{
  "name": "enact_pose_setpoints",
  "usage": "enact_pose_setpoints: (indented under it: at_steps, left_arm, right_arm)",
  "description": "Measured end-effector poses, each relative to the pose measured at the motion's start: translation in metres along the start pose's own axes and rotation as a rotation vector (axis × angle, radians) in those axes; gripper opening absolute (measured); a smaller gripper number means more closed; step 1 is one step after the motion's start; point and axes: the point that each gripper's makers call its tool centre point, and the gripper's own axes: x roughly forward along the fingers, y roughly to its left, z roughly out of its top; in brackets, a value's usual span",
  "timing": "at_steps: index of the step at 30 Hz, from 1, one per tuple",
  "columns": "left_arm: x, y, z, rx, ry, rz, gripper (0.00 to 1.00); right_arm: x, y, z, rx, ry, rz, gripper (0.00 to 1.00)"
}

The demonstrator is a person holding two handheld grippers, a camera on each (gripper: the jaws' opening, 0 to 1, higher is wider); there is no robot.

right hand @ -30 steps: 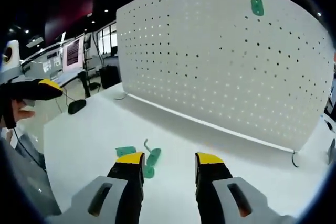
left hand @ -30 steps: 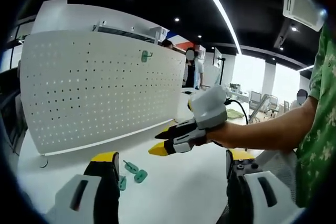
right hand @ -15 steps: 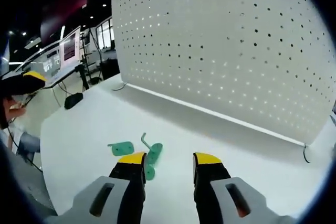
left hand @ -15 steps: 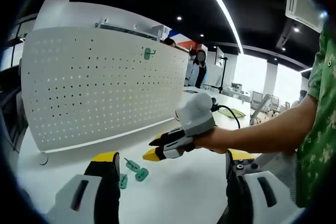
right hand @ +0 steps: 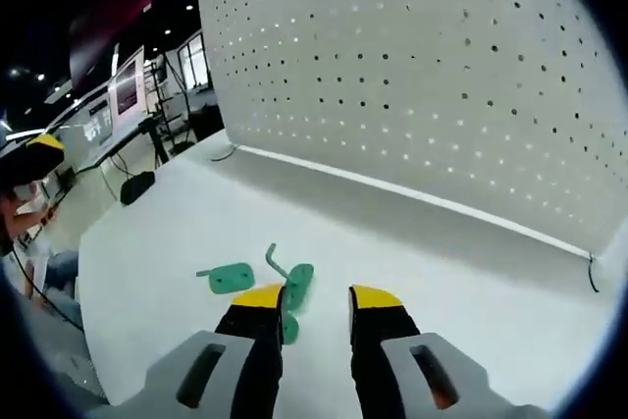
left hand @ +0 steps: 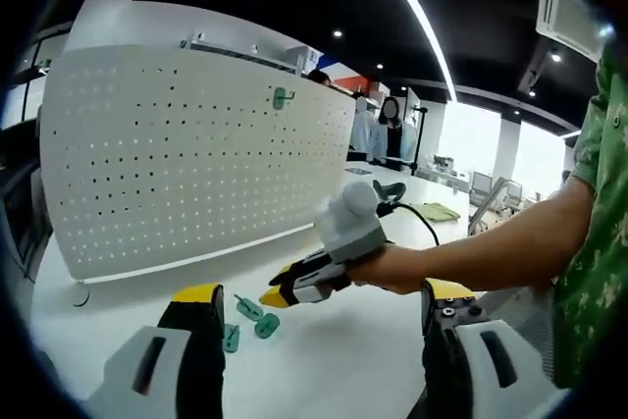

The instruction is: Insert the hook assembly into the mounting plate slot until the hook locks in place.

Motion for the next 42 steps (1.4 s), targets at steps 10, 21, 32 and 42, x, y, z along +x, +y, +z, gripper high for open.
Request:
enact_pose_setpoints:
  at_steps: [10,21,32,42]
  left_arm:
    - [0.001,0.002,-0.002,-0.006,0.001,0.002,0.84]
    - [0.002,0.004,-0.003,-0.013,0.002,-0.003,0.83]
    - [0.001,0.005,-0.005,-0.021,0.005,-0.005,0.83]
    - [0.000,0.007,-0.006,-0.022,0.008,-0.001,0.83]
  right_arm:
    - [0.008,0.004,-0.009,0.049,0.026,0.026,0.19]
    - [0.014,0.009,-0.014,0.093,0.044,0.048,0.16]
    - [0.018,0.014,-0.020,0.137,0.059,0.067,0.12]
    - [0.020,0.013,-0.021,0.191,0.051,0.076,0.09]
